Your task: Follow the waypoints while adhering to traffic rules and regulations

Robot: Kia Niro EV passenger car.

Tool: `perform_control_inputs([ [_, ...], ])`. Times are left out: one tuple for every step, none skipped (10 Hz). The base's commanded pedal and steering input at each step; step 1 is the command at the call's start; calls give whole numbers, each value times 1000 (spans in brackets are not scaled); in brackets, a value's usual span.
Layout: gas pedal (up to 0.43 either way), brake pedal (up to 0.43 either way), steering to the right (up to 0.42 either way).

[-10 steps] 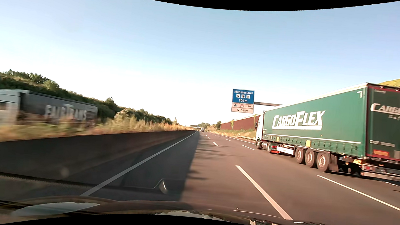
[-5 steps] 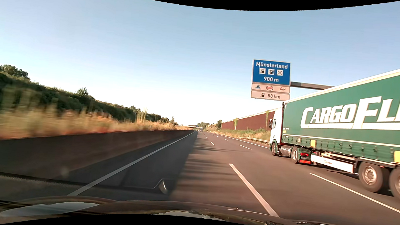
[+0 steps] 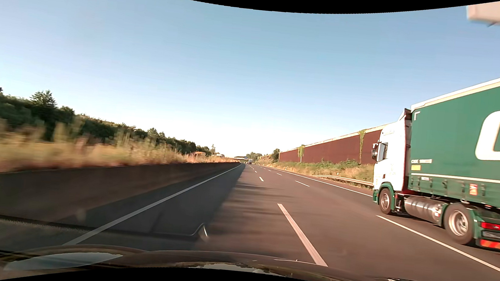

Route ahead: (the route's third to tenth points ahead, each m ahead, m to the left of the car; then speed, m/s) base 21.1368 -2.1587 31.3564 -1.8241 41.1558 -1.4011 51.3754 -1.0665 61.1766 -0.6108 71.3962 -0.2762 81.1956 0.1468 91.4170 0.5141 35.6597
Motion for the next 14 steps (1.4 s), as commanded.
perform_control_inputs([
  [319,0,0],
  [319,0,0],
  [319,0,0],
  [319,0,0],
  [319,0,0],
  [319,0,0],
  [319,0,0],
  [319,0,0],
  [319,0,-1],
  [319,0,-1],
  [319,0,-1],
  [319,0,-1],
  [319,0,-2],
  [319,0,-4],
])
